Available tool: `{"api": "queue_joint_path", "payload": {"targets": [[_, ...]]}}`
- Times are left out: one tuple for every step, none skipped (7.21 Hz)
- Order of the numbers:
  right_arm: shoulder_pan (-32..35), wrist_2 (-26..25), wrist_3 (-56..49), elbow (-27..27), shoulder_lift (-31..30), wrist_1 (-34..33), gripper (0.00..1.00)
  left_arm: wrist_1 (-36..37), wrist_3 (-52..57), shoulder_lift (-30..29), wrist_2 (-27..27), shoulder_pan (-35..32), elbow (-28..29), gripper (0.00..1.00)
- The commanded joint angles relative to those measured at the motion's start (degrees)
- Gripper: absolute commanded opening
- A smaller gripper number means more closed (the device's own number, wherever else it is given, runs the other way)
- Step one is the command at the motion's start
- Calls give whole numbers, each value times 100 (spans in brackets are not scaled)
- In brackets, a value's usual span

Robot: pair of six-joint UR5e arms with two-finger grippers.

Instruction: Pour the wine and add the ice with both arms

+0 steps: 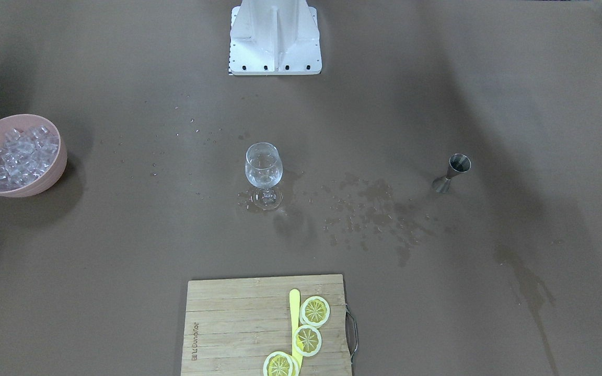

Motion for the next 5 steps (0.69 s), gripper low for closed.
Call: {"api": "queue_joint_path", "payload": {"targets": [[-46, -6, 6, -83, -12, 1, 100, -717, -523, 7, -20, 0, 256, 99], [-46, -6, 6, -83, -4, 10, 100, -761, -1146, -2, -116, 0, 220, 99], [-72, 2, 6, -48, 5, 19, 100, -935, -1274, -2, -213, 9, 185, 99], [-90, 11, 58, -30, 14, 10, 100, -1033, -1379, -132, -396, 35, 176, 98], [-108, 11, 59, -30, 23, 10, 100, -1034, -1372, -473, -685, 52, 124, 98]]}}
